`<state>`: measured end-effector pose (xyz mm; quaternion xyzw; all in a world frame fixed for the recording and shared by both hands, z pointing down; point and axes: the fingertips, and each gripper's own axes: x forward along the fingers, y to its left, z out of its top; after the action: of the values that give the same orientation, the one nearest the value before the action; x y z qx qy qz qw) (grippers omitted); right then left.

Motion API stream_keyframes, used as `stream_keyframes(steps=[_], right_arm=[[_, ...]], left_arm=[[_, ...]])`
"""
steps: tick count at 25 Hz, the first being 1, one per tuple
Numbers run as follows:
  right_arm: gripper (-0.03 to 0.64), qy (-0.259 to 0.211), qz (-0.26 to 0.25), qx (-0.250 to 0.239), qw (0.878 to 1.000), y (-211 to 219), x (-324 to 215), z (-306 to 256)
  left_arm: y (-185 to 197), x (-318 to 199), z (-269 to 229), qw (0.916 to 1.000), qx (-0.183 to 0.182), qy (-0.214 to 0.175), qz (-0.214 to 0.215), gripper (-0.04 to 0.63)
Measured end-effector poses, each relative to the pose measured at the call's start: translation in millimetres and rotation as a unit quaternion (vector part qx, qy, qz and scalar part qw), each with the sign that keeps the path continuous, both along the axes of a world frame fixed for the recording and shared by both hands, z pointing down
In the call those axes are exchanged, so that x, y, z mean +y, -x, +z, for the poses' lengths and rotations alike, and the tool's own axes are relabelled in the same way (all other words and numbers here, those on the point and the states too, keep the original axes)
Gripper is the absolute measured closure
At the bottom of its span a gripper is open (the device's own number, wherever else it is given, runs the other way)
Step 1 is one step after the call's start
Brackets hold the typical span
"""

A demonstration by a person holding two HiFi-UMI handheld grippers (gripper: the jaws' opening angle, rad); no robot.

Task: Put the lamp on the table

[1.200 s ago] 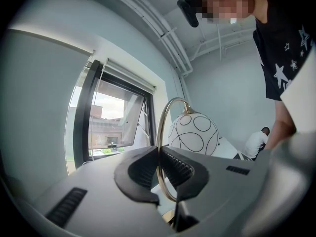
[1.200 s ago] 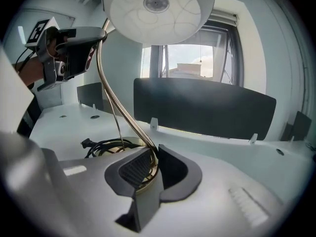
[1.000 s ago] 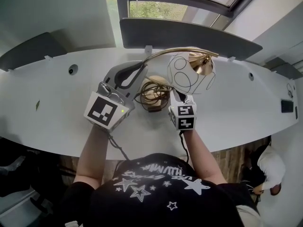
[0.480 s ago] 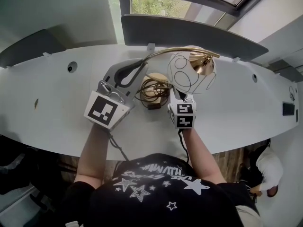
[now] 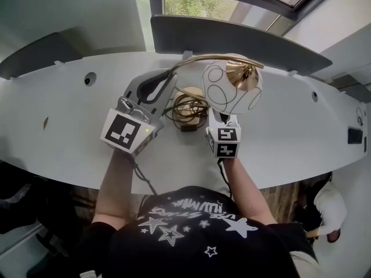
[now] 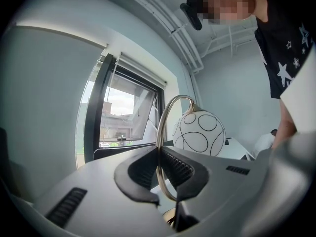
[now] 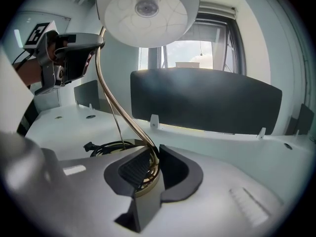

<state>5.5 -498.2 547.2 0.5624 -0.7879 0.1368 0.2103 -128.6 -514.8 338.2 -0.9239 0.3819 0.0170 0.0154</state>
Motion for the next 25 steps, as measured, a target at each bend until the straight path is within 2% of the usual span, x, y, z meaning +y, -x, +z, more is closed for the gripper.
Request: stream_keyframes(steps=[2,7,15,21,25], right_arm=[[0.562,-0.001,0.0,0.005,1.0,-0.2,0.8,0.3],[0.561,0.007,0.001,0.012,1.0,0.9,-0.2,1.1],[0.56,0.015,-0.007,0.018,1.0,1.7,0.4,3.3],[0.558,0.012,-0.01,0.013,1.0,0.8,5.3,-1.8],[0.554,-0.006,-0.009,0.011,1.0,-1.2,13.3,-15.6]], left_arm=[[0.1,0.5,1.3,1.0,0.004,0.004,-0.001,0.563],[4.4,-2.5,6.7,0.9993,-0.014,0.025,-0.023,0.563],[5.0,-1.6,8.6,0.998,-0.007,0.049,-0.041,0.563],[6.5,0.7,14.2,0.9974,-0.025,0.042,-0.053,0.56],[15.5,9.3,8.0,0.9965,-0.008,0.047,-0.069,0.554]])
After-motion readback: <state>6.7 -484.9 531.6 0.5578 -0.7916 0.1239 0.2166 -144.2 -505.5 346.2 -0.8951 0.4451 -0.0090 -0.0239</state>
